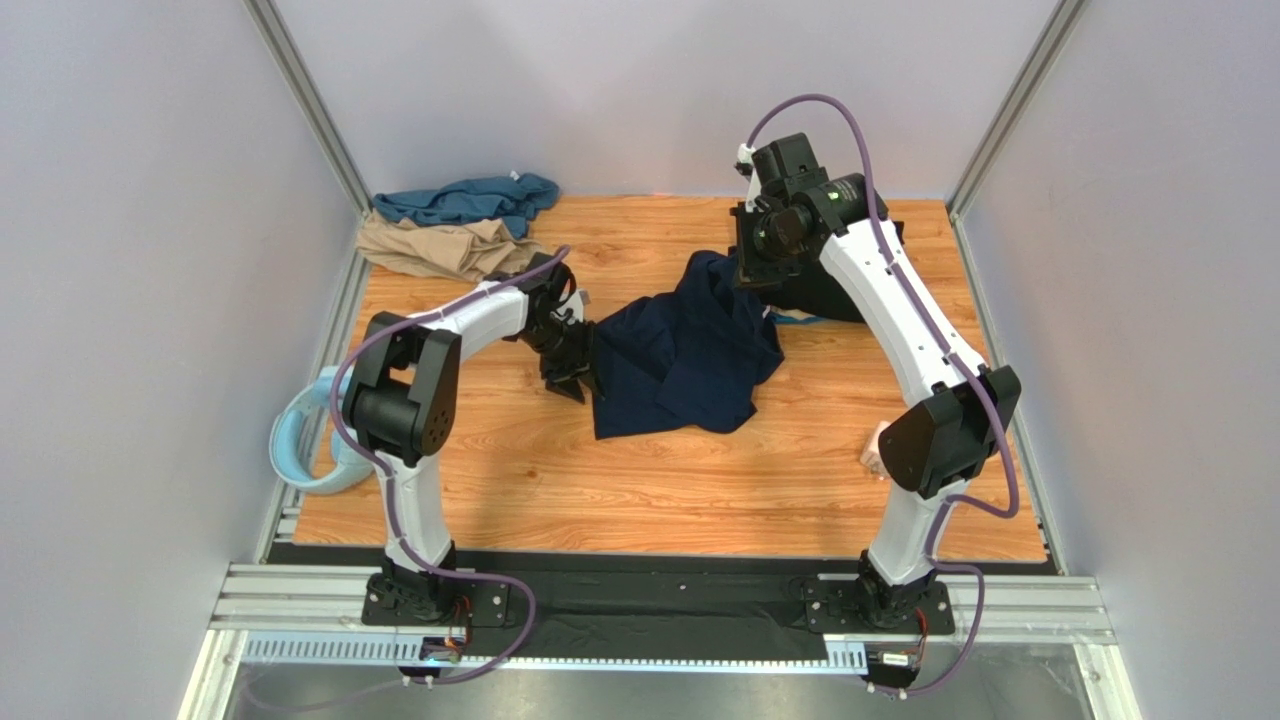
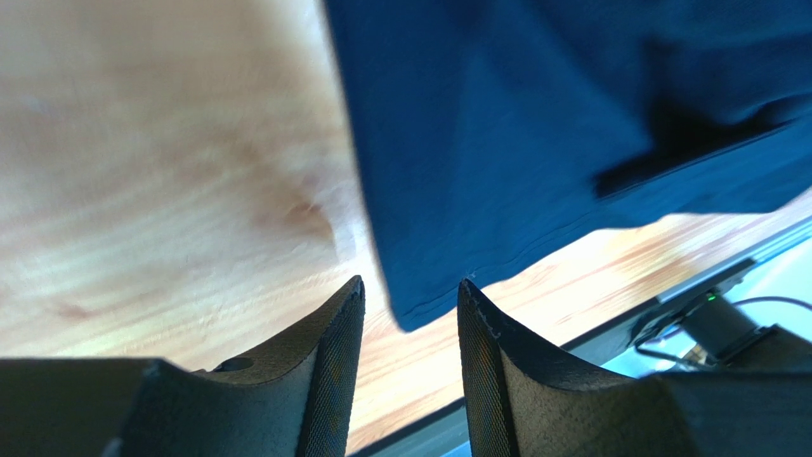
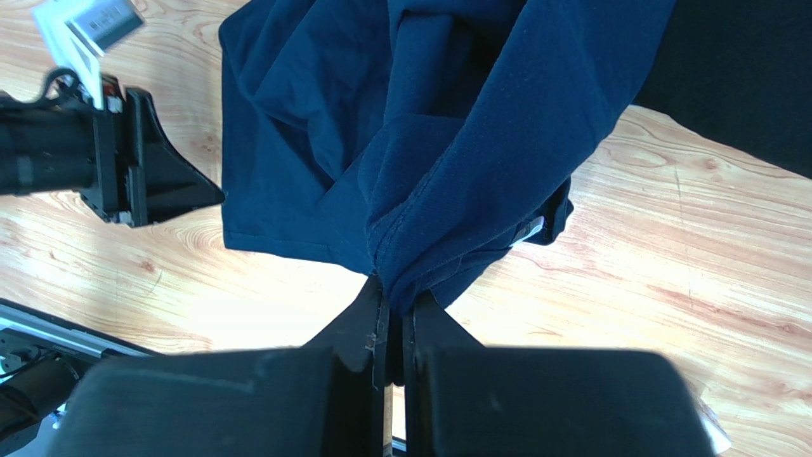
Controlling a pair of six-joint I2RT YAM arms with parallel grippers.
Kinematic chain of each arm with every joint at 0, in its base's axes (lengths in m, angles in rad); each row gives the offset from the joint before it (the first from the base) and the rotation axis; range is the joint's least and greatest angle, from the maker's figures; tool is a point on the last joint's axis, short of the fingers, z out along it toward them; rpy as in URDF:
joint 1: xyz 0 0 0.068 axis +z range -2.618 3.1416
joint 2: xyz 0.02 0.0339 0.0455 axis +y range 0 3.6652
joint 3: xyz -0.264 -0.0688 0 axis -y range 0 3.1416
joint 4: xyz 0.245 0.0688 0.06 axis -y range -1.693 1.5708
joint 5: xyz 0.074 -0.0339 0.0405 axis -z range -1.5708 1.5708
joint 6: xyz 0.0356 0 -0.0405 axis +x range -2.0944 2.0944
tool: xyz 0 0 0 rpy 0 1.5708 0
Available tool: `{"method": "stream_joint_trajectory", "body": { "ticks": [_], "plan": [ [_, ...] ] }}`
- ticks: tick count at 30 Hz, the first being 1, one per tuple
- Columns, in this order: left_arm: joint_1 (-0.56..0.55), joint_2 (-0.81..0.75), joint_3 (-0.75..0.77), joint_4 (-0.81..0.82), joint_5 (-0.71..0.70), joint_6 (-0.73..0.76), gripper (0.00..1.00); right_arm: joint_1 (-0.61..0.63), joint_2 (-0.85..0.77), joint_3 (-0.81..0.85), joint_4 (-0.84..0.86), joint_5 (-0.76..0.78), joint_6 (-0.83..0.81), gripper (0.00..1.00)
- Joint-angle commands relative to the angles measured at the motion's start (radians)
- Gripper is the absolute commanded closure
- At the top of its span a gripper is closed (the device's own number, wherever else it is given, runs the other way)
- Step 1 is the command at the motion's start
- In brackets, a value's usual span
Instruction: Fold and stack the t-shirts
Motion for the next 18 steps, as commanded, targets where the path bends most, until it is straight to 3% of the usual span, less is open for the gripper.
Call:
{"method": "stream_joint_trajectory", "body": {
  "ticks": [1, 11, 18],
  "plan": [
    [-0.017, -0.028, -0.043, -0.041, -0.022, 0.028, 0.52, 0.003, -0.022, 0.004, 0.040, -0.030, -0.001, 1.00],
    [-0.125, 0.101, 0.013, -0.053, -0.046, 0.039, 0.52, -0.010, 0.004, 0.012, 0.041, -0.061, 0.002, 1.00],
    [-0.172, 0.184, 0.049, -0.098, -0.147, 0.042, 0.53, -0.039, -0.002, 0.007, 0.043, -0.078, 0.007, 1.00]
  ]
}}
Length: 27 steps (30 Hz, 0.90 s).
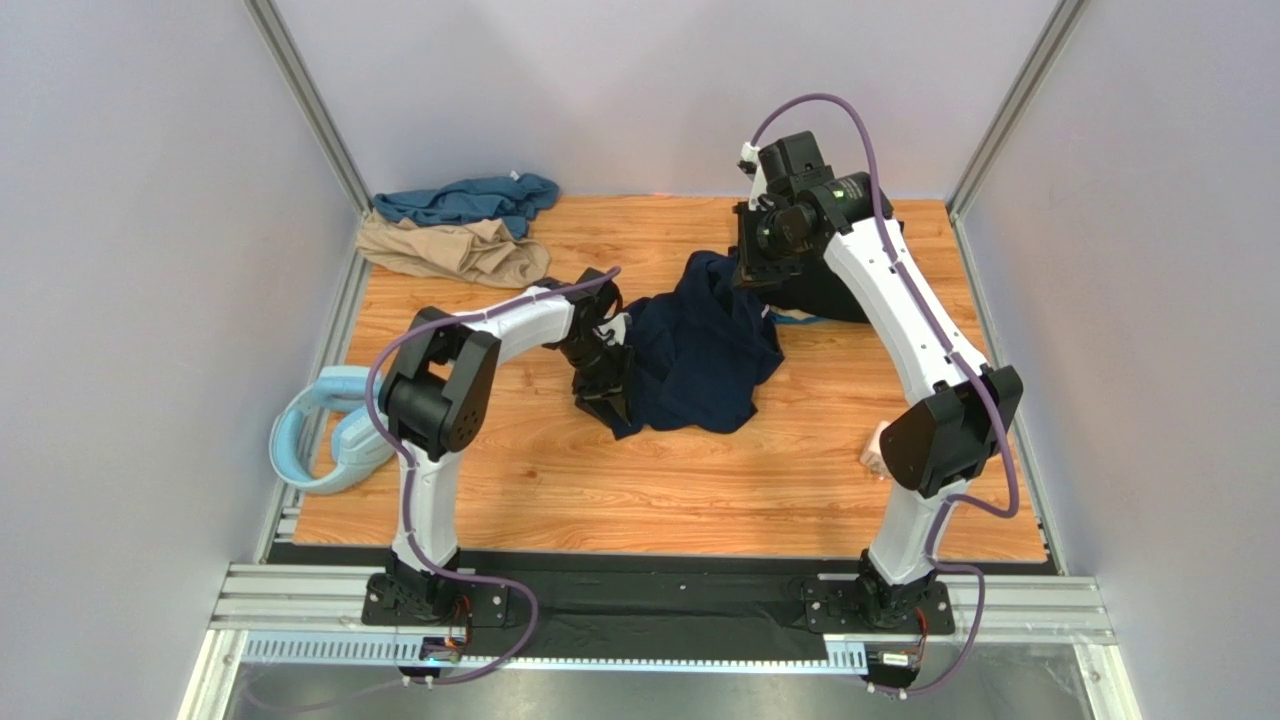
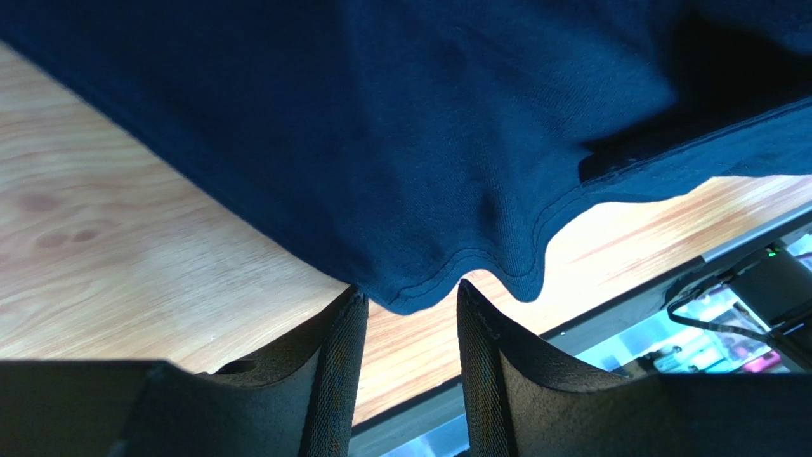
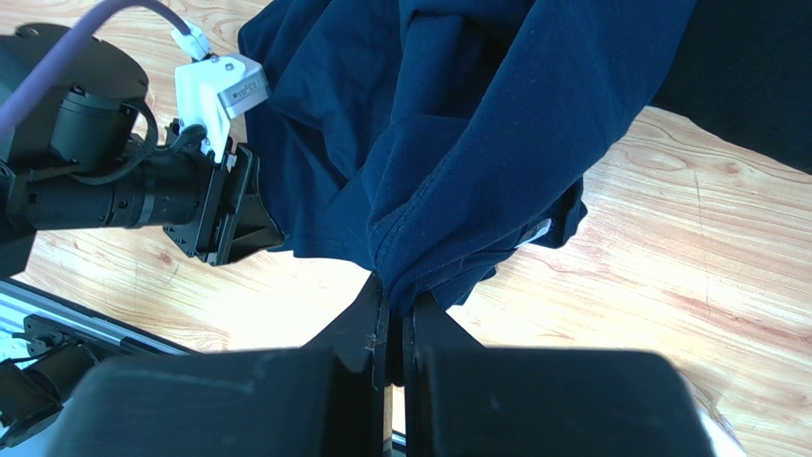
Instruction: Fold and stack the t-shirts
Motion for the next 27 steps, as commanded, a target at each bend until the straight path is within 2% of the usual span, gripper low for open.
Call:
{"method": "stream_joint_trajectory", "body": {
  "ticks": [1, 2, 4, 6, 11, 16, 20, 22, 27],
  "plan": [
    [-0.023, 0.095, -0.014, -0.009, -0.155, 0.036, 0.53, -0.026, -0.006, 0.006, 0.038, -0.030, 0.008, 1.00],
    [-0.023, 0.098, -0.014, -0.019, -0.180, 0.037, 0.53, -0.027, -0.007, 0.004, 0.040, -0.031, 0.010, 1.00],
    [-0.023, 0.112, -0.014, -0.026, -0.195, 0.046, 0.67, -0.033, -0.010, -0.003, 0.043, -0.036, 0.011, 1.00],
    [-0.023, 0.126, -0.005, -0.046, -0.211, 0.051, 1.00, -0.036, -0.012, -0.017, 0.052, -0.040, 0.014, 1.00],
    [-0.023, 0.106, -0.026, -0.042, -0.255, 0.054, 1.00, -0.056, -0.017, -0.036, 0.064, -0.048, 0.028, 1.00],
    [-0.003, -0.056, -0.029, -0.020, -0.353, 0.030, 1.00, -0.090, -0.030, -0.002, 0.069, -0.036, 0.034, 1.00],
    [0.096, -0.195, 0.038, -0.017, -0.422, -0.015, 1.00, -0.132, -0.067, 0.024, 0.075, -0.005, 0.045, 1.00],
    [0.147, -0.267, 0.081, -0.067, -0.479, -0.015, 1.00, -0.165, -0.105, 0.038, 0.077, 0.024, 0.053, 1.00],
    [0.323, -0.467, 0.185, -0.101, -0.602, 0.031, 1.00, -0.219, -0.223, 0.095, 0.152, 0.065, 0.073, 1.00]
  ]
}}
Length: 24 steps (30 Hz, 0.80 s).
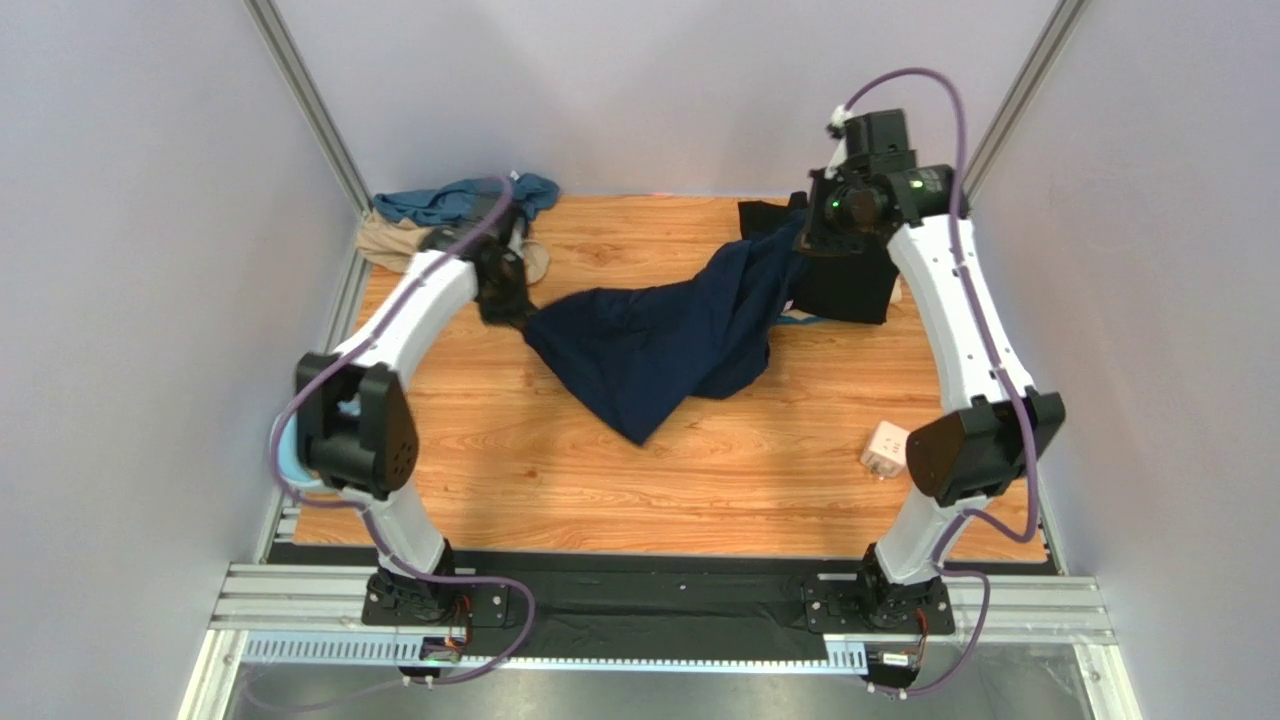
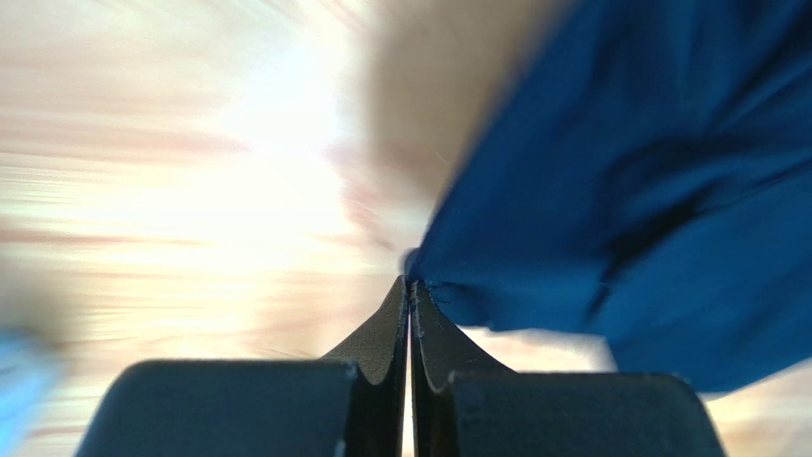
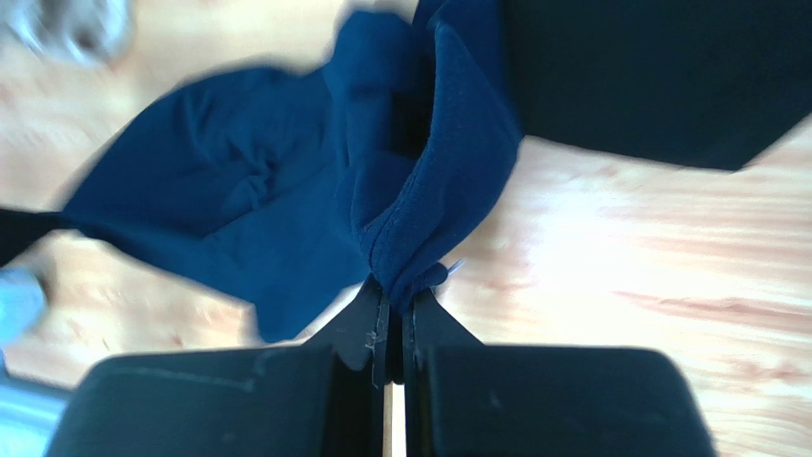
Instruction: Fold and stack the t-shirts
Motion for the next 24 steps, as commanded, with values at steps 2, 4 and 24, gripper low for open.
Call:
{"method": "stream_joint_trajectory", "body": {
  "ticks": [2, 4, 24],
  "plan": [
    [0.134, -0.229, 0.165, -0.044, -0.168, 0.038, 1.00, -0.044, -0.228, 0.091, 0.166, 0.084, 0.038, 1.00],
    [0.139, -0.243, 0.267, -0.091, -0.209, 0.057, 1.00, -0.057, -0.283, 0.074, 0.216, 0.101, 0.058, 1.00],
    [0.142, -0.522, 0.451, -0.199, -0.303, -0.002, 1.00, -0.107, -0.533, 0.049, 0.386, -0.098, 0.146, 1.00]
  ]
}}
